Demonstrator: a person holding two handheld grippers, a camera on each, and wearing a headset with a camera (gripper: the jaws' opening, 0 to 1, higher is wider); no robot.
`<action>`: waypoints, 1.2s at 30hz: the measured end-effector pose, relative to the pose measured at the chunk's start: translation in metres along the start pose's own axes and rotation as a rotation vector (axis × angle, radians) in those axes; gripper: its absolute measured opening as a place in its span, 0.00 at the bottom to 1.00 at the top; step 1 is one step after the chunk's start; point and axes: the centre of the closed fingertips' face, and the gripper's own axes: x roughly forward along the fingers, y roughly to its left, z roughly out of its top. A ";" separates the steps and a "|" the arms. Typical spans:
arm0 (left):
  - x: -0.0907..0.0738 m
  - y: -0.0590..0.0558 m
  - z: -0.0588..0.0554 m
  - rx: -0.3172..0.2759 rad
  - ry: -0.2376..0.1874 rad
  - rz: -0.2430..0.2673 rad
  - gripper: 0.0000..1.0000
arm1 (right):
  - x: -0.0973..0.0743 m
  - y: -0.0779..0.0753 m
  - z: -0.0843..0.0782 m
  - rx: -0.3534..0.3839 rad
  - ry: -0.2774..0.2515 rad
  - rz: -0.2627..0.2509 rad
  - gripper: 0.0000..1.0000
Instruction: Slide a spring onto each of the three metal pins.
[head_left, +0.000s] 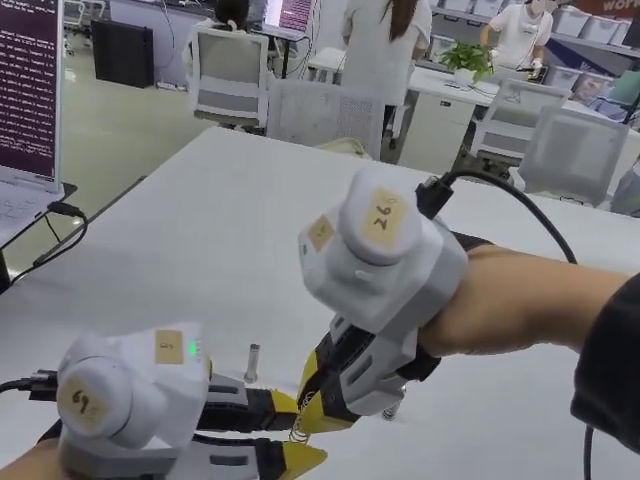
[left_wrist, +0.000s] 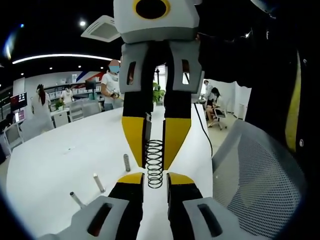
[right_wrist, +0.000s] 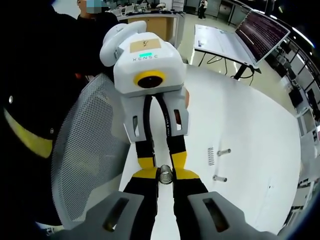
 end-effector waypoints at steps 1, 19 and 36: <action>0.000 0.000 0.000 -0.004 -0.001 0.001 0.12 | 0.000 0.000 -0.001 0.001 0.000 0.000 0.07; -0.011 0.017 -0.007 -0.046 -0.007 0.071 0.34 | -0.005 -0.012 -0.010 0.041 -0.020 -0.023 0.07; -0.031 0.034 -0.015 -0.065 -0.012 0.151 0.46 | -0.010 -0.022 -0.020 0.070 -0.018 -0.053 0.07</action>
